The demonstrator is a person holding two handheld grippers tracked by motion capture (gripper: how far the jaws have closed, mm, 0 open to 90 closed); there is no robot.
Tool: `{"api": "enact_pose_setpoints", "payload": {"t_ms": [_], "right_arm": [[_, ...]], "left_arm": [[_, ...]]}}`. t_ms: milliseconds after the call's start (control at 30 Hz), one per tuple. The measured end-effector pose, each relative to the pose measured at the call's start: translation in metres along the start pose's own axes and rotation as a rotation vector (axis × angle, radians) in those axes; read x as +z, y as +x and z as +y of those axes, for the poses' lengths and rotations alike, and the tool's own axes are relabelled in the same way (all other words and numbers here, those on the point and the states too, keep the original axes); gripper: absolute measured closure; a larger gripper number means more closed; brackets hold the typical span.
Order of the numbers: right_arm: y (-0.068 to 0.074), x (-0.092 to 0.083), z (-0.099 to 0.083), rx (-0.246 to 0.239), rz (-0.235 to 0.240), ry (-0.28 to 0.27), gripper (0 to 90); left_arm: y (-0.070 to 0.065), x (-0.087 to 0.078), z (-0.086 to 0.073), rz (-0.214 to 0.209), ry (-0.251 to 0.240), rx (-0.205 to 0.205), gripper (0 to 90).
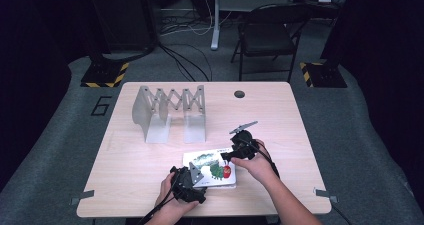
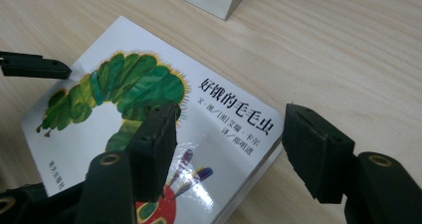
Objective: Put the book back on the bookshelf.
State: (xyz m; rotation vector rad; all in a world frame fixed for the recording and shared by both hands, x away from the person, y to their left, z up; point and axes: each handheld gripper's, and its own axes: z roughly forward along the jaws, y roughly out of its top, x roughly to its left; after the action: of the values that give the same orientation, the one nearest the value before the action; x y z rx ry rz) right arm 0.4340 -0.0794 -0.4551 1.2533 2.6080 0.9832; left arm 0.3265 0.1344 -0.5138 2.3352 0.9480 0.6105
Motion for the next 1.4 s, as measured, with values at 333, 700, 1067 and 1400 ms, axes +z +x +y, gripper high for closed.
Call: {"api": "enact_pose_setpoints", "payload": {"t_ms": [333,700,1067,1400], "right_arm": [[0.003,0.003,0.001,0.002,0.029,0.011,43.3],[-0.008,0.008,0.001,0.024,-0.008,0.033,39.1],[-0.021,0.016,0.003,0.075,-0.007,0.057,36.0],[-0.025,0.024,0.008,0.089,0.012,0.077,34.1]], "left_arm": [[0.000,0.000,-0.003,0.000,-0.018,0.001,9.3],[0.003,0.000,-0.004,-0.008,-0.031,0.019,10.7],[0.007,0.001,-0.006,-0.015,-0.041,0.028,10.8],[0.013,0.001,-0.007,-0.036,-0.039,0.045,10.9]]}}
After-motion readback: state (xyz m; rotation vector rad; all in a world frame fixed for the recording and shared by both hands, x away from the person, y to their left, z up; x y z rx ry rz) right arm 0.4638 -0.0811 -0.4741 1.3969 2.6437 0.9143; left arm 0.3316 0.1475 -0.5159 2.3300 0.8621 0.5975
